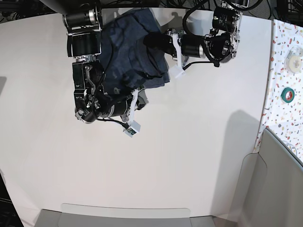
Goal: Layout the t-shirt on the table in an organized manner, then fold the t-shirt properly
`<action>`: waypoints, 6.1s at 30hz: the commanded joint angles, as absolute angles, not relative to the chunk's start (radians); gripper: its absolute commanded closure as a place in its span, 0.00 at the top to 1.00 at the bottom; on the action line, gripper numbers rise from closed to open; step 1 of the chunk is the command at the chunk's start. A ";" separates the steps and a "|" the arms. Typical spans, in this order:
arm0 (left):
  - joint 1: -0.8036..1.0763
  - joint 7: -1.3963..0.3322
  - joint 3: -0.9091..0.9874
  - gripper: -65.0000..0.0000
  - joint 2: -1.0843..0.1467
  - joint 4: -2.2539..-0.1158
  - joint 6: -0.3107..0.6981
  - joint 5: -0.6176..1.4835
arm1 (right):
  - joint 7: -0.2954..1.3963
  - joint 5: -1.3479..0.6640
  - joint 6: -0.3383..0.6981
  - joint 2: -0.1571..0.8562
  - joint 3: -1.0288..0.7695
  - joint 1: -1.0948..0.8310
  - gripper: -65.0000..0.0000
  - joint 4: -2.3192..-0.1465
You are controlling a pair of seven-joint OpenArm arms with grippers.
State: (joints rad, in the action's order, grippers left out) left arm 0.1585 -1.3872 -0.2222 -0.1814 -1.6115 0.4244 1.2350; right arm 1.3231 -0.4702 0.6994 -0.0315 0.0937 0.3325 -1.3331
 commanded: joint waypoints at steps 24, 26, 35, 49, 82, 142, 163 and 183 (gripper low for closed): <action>-0.194 -1.307 -0.159 0.00 -0.255 -1.339 0.426 0.889 | 1.310 -0.492 0.698 0.231 0.088 0.051 0.00 -1.719; -0.242 -1.277 -0.160 0.00 -0.229 -1.268 0.426 0.889 | 1.310 -0.492 0.698 0.231 0.093 0.024 0.00 -1.758; -0.404 -1.194 -0.162 0.00 -0.130 -1.046 0.429 0.889 | 1.310 -0.492 0.698 0.237 0.085 -0.071 0.00 -1.876; -0.437 -1.267 -0.147 0.08 -0.087 -1.311 0.433 0.941 | 1.314 -0.492 0.698 0.232 -0.344 -0.030 0.00 -1.926; 0.050 -1.033 0.216 0.05 -0.410 -1.601 0.427 1.059 | 1.337 -0.364 0.698 -0.027 0.096 0.044 0.00 -1.583; 0.082 -1.044 0.205 0.05 -0.378 -1.736 0.430 1.069 | 1.132 0.035 0.698 0.705 -0.180 0.423 0.00 -1.305; 0.285 -0.739 0.532 0.05 -0.254 -2.074 0.426 1.059 | 0.624 -0.236 0.698 -0.073 -0.510 -0.073 0.00 -2.052; 0.779 -0.013 0.526 0.05 -0.018 -2.069 0.266 0.449 | 0.401 -0.272 0.627 -0.094 -0.676 -0.628 0.00 -2.055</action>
